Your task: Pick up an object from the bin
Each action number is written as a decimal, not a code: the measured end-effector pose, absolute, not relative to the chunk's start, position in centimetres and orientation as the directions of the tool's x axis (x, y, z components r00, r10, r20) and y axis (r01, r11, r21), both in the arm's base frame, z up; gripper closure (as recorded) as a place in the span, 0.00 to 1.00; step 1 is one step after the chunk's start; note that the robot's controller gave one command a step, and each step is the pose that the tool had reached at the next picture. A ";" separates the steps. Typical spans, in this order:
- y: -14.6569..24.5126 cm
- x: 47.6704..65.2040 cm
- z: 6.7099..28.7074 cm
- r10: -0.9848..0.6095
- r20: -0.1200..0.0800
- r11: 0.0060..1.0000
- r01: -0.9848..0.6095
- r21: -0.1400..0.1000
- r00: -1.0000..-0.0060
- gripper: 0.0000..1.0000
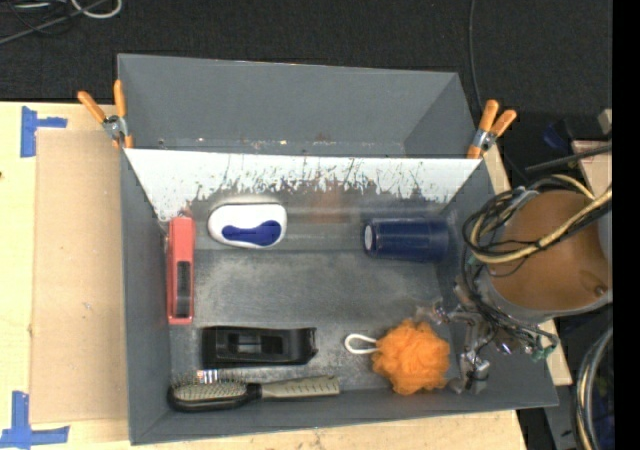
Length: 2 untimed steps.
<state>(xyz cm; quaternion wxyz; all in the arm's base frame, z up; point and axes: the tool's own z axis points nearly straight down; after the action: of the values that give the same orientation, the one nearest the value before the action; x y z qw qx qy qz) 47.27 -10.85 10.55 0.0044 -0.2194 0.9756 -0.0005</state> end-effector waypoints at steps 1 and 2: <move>-6.7 48.4 7.8 -0.664 -0.009 0.748 -0.664 -0.011 -0.748 0.00; -4.5 47.3 7.0 -0.620 -0.010 0.785 -0.619 -0.008 -0.785 1.00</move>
Offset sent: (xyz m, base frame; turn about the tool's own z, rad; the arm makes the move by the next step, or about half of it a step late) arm -0.0011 0.0624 -0.0355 -0.2241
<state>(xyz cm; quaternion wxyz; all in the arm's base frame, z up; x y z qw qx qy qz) 47.27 -4.54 7.01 0.0061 -0.3279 0.9447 -0.0021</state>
